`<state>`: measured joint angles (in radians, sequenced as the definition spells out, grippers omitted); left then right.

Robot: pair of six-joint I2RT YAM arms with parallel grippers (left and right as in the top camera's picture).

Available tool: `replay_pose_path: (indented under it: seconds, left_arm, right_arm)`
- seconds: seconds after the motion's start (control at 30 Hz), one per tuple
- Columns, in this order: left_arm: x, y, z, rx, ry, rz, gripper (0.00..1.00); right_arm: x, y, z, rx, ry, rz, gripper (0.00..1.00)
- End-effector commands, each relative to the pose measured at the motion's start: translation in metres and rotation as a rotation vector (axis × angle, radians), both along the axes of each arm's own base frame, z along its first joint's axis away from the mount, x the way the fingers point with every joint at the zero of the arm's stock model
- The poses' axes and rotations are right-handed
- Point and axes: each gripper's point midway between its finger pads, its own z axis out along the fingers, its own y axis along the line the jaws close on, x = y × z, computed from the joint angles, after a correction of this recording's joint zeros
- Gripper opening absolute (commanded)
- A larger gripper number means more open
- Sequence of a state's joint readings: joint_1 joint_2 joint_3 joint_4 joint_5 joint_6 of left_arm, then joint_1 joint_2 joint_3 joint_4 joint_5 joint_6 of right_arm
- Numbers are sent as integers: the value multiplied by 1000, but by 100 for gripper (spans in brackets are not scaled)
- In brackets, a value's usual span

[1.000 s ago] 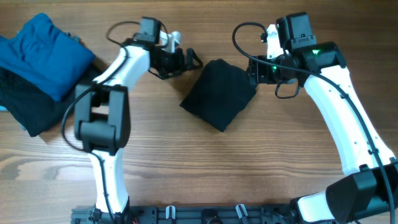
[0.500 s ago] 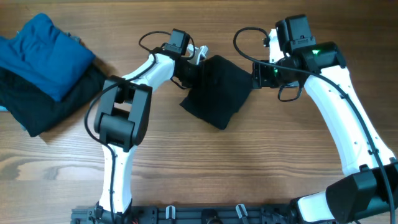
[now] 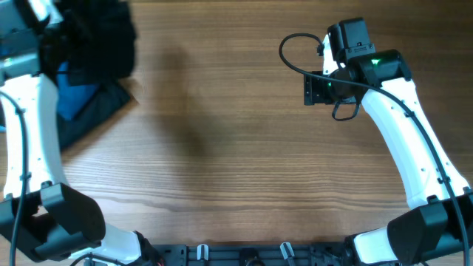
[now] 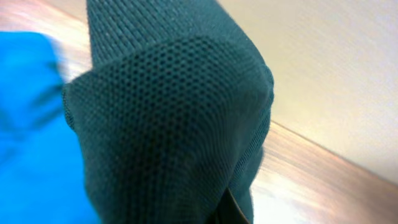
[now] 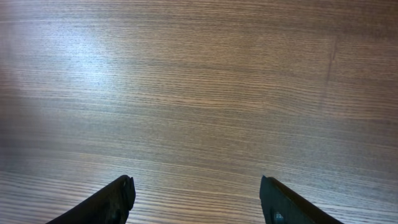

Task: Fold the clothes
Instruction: 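Carry the bundle left and place it on the clothes stack, then release the bundle and withdraw the left gripper from the stack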

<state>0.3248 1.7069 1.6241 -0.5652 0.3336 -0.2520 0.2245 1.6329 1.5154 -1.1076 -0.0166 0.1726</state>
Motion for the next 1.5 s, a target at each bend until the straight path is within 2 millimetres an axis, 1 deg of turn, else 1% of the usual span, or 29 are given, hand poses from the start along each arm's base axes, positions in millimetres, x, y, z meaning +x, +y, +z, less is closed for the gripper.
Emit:
replay_pose_path:
  seconds: [0.0, 0.07, 0.1, 0.2, 0.3, 0.33, 0.37, 0.4, 0.43, 0.47, 0.53, 0.6, 0.67, 0.7, 0.73, 0.8, 0.83, 0.87, 0.9, 0.93, 1.0, 1.03, 1.07, 1.1, 1.13, 1.17, 1.23, 1.33, 1.47]
  left_arm:
    - [-17, 58, 17, 26, -37, 128, 4]
    - [-25, 84, 9, 36, -20, 184, 6]
    - [-26, 98, -1, 36, 3, 216, 6]
    - [-24, 120, -33, 14, 58, 253, 6]
    - [-21, 145, -54, 36, 81, 312, 6]
    - [-21, 159, -55, 62, 75, 352, 13]
    - [-22, 170, -53, 88, 63, 385, 23]
    - [-23, 183, -48, 115, 44, 421, 43]
    - [-26, 194, -45, 134, 35, 454, 84]
    - [-30, 202, -43, 142, 27, 474, 100]
    - [-47, 220, -27, 154, 2, 521, 100]
    - [-68, 236, 8, 184, -58, 572, 100]
    - [-84, 236, 38, 207, -109, 596, 100]
    - [-86, 228, 49, 198, -128, 582, 100]
    - [-80, 209, 56, 147, -153, 524, 100]
    - [-58, 164, 54, 38, -172, 367, 100]
    - [-47, 141, 46, 11, -143, 311, 100]
    - [-29, 97, 27, -2, -72, 228, 100]
    - [-22, 74, 17, -6, -34, 192, 100]
    - [-13, 39, -1, -4, 36, 140, 100]
    - [-7, -7, -28, 3, 136, 67, 100]
    - [-9, -59, -61, 10, 260, -33, 100]
    - [-18, -88, -84, 25, 352, -107, 100]
    - [-35, -111, -108, 53, 468, -171, 100]
    - [-56, -122, -130, 98, 601, -188, 100]
    - [-77, -124, -144, 141, 710, -191, 100]
    - [-118, -126, -156, 159, 898, -187, 100]
    - [-160, -123, -151, 142, 1055, -183, 100]
    - [-182, -121, -138, 149, 1106, -184, 100]
  right_arm:
    - [3, -3, 14, -9, -42, -20, 70]
    - [3, -3, 14, -9, -42, -20, 70]
    - [3, -3, 14, -9, -43, -20, 70]
    - [3, -3, 14, -10, -42, -19, 70]
    - [2, -3, 13, -10, -38, -20, 70]
    - [2, -3, 13, -9, -37, -21, 70]
    - [2, -3, 13, -6, -37, -29, 70]
    - [2, -3, 13, -1, -36, -43, 70]
    - [2, -3, 13, -1, -36, -44, 70]
    - [2, -3, 13, -1, -36, -43, 70]
    - [2, -3, 13, -1, -36, -43, 71]
    - [2, -3, 14, -1, -38, -43, 71]
    - [3, -3, 14, 0, -41, -43, 72]
    - [3, -3, 13, 0, -40, -44, 73]
    - [3, -3, 13, 2, -38, -46, 75]
    - [5, -2, 13, 30, -39, -105, 84]
    - [7, -1, 14, 47, -46, -131, 91]
    - [10, 3, 15, 100, -46, -170, 98]
    - [12, 11, 18, 160, -46, -161, 99]
    - [15, 15, 20, 204, -52, -152, 99]
    - [21, 12, 24, 247, -64, -160, 100]
    - [23, -2, 23, 239, -67, -183, 100]
    - [21, -18, 21, 230, -51, -218, 100]
    - [18, -30, 19, 224, -31, -249, 100]
    - [13, -42, 16, 217, -9, -248, 100]
    - [5, -50, 14, 217, 21, -205, 100]
    - [-17, -59, 7, 200, 103, -183, 99]
    - [-53, -68, 0, 183, 254, -215, 100]
    - [-79, -66, 2, 174, 322, -185, 100]
